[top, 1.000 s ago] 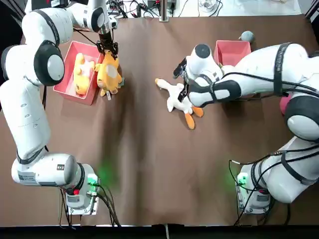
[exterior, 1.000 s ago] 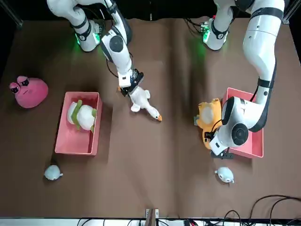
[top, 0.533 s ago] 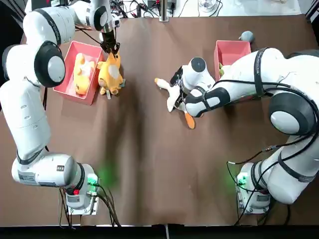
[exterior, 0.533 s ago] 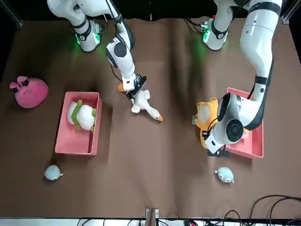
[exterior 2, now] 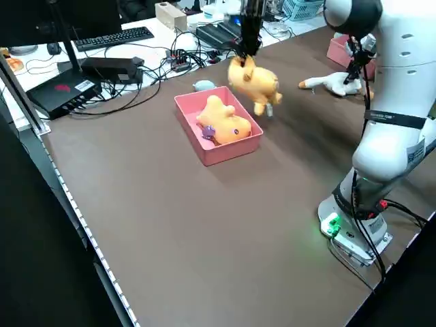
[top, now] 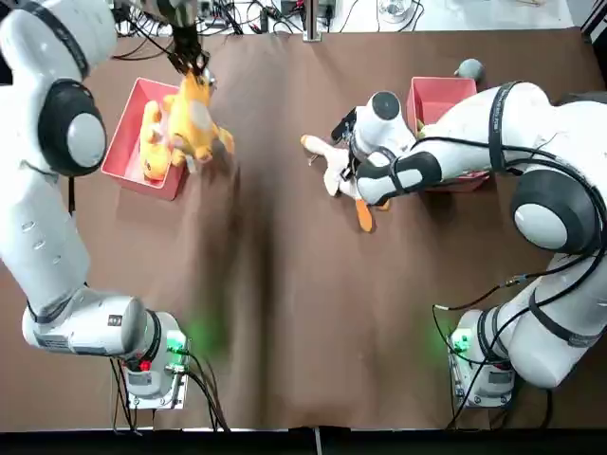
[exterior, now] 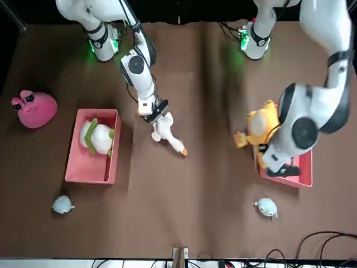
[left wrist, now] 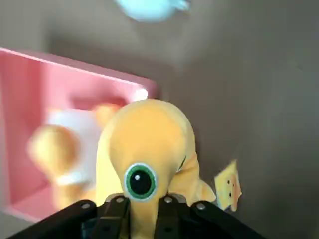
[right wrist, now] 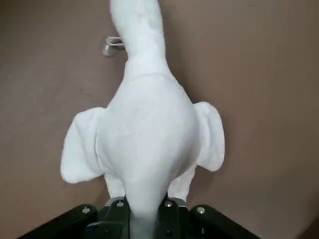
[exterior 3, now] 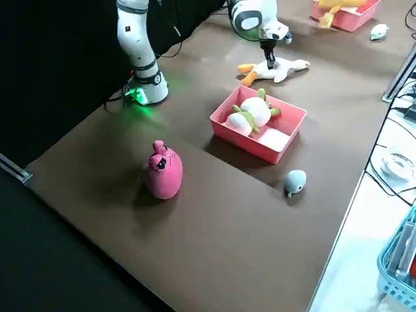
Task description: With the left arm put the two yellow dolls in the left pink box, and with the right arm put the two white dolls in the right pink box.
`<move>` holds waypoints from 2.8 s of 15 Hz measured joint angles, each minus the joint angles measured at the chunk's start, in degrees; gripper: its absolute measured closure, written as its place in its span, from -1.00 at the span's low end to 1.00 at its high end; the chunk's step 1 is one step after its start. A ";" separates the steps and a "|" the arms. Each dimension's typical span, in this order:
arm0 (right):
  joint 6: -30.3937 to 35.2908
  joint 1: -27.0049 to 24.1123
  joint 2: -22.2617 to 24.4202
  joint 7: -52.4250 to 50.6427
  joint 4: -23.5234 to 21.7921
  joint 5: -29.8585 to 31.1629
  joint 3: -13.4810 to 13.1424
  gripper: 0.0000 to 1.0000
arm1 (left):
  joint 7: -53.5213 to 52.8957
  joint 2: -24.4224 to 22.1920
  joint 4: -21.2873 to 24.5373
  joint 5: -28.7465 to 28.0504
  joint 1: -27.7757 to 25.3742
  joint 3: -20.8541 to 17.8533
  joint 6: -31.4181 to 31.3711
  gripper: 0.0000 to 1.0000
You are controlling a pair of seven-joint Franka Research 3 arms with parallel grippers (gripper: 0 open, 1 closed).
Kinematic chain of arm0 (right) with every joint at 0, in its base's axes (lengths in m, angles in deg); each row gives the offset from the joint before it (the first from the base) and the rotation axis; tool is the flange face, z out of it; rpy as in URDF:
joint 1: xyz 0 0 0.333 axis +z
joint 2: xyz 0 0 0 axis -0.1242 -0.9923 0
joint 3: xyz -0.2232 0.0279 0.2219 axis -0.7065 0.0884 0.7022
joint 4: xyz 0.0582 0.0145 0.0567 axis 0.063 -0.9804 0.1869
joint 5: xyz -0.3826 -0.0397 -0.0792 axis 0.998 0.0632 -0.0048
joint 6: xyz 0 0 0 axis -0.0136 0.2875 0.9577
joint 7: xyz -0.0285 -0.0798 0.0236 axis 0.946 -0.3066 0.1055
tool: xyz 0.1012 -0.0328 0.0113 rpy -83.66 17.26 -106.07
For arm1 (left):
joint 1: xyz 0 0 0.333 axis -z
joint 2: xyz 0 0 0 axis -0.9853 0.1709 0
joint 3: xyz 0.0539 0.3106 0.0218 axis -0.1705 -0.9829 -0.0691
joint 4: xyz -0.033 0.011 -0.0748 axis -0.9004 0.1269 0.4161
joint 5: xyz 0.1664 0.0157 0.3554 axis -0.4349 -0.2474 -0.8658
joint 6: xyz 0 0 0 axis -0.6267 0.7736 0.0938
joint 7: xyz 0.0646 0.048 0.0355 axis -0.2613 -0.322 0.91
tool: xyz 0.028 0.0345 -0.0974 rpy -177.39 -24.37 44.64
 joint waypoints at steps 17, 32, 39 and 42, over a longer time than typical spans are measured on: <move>5.59 -25.35 14.65 -29.61 -1.19 1.02 -8.22 0.74 | -2.63 2.88 1.60 -5.05 -11.59 -0.45 -9.73 0.71; -13.88 -30.85 0.94 -41.95 -4.69 1.06 -8.05 0.71 | -2.36 9.67 1.60 -5.20 -11.80 -0.43 -8.41 0.52; -13.93 -31.73 -0.18 -41.88 -4.36 0.99 -7.76 -0.51 | -2.53 10.52 1.21 -5.20 -10.23 -0.37 -8.61 -0.98; -8.17 -31.73 1.15 -41.89 -2.67 0.99 -7.59 -1.00 | -2.55 10.30 0.46 -5.20 -10.25 -0.35 -8.61 -0.98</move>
